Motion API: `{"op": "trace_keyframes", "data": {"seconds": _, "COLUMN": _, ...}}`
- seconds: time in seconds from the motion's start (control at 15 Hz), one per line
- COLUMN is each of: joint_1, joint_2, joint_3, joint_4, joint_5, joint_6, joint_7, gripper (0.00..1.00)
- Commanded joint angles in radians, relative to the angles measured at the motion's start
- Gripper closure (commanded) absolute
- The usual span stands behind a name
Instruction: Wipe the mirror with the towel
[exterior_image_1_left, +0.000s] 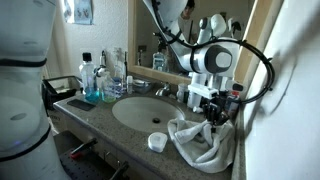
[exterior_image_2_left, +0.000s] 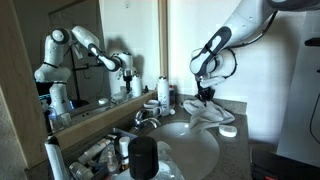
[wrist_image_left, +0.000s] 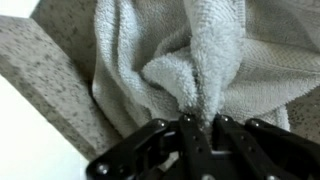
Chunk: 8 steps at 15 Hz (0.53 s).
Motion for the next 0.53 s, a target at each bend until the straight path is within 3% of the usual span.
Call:
{"op": "trace_keyframes", "data": {"seconds": 0.0, "joint_1": 0.028, "joint_2": -0.162, "joint_3": -0.017, "joint_4": -0.061, "joint_5": -0.049, "joint_6": -0.15, "joint_7": 0.136, "gripper": 0.91}}
{"op": "trace_keyframes", "data": {"seconds": 0.47, "joint_1": 0.05, "joint_2": -0.434, "joint_3": 0.075, "joint_4": -0.095, "joint_5": -0.104, "joint_6": -0.319, "joint_7": 0.37, "gripper": 0.91}}
